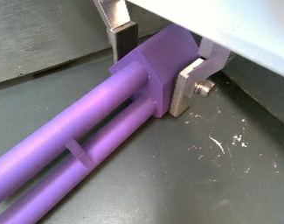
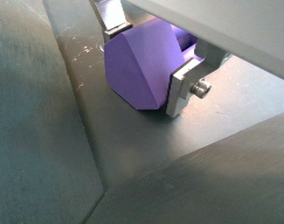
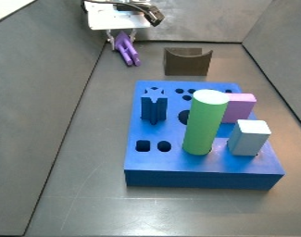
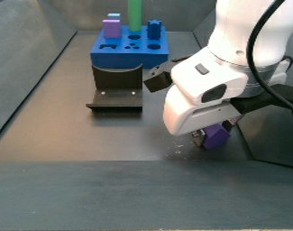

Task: Pick up the 3 prong object. Move up. Rotate the 3 prong object. Place the 3 prong object on the fixture. Regrasp the 3 prong object. Move to above the board. Insert the 3 prong object.
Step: Pick up the 3 prong object, then move up.

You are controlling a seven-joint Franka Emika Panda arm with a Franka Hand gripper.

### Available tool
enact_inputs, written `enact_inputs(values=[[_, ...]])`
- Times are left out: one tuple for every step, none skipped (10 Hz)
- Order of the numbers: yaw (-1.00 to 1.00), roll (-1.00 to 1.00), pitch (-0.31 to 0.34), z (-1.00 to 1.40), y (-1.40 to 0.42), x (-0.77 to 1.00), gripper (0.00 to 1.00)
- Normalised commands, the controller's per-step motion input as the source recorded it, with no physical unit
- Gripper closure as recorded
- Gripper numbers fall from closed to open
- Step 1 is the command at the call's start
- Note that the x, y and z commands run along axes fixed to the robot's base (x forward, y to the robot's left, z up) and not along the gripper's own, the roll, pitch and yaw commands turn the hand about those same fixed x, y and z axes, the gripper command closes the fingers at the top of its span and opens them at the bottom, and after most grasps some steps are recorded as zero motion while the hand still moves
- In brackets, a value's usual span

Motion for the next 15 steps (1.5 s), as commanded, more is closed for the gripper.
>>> enact_inputs(values=[[0.00,0.00,0.000,0.00,0.00,0.00,1.00],[0.00,0.00,0.000,0.00,0.00,0.00,1.00],[0.00,0.00,0.000,0.00,0.00,0.00,1.00],[0.00,0.00,0.000,0.00,0.00,0.00,1.00],[0.00,0.00,0.000,0.00,0.00,0.00,1.00],[0.00,0.00,0.000,0.00,0.00,0.00,1.00],[0.00,0.00,0.000,0.00,0.00,0.00,1.00],[0.00,0.00,0.000,0.00,0.00,0.00,1.00],[0.00,0.00,0.000,0.00,0.00,0.00,1.00],[0.00,0.00,0.000,0.00,0.00,0.00,1.00],[0.00,0.00,0.000,0.83,0.00,0.00,1.00],[-0.01,0.00,0.011,0.81,0.04,-0.03,1.00],[-0.01,-0.02,0.022,0.65,0.04,-0.04,1.00],[-0.01,-0.02,0.020,0.57,0.03,-0.04,1.00],[-0.01,-0.04,0.012,0.37,0.01,-0.03,1.00]])
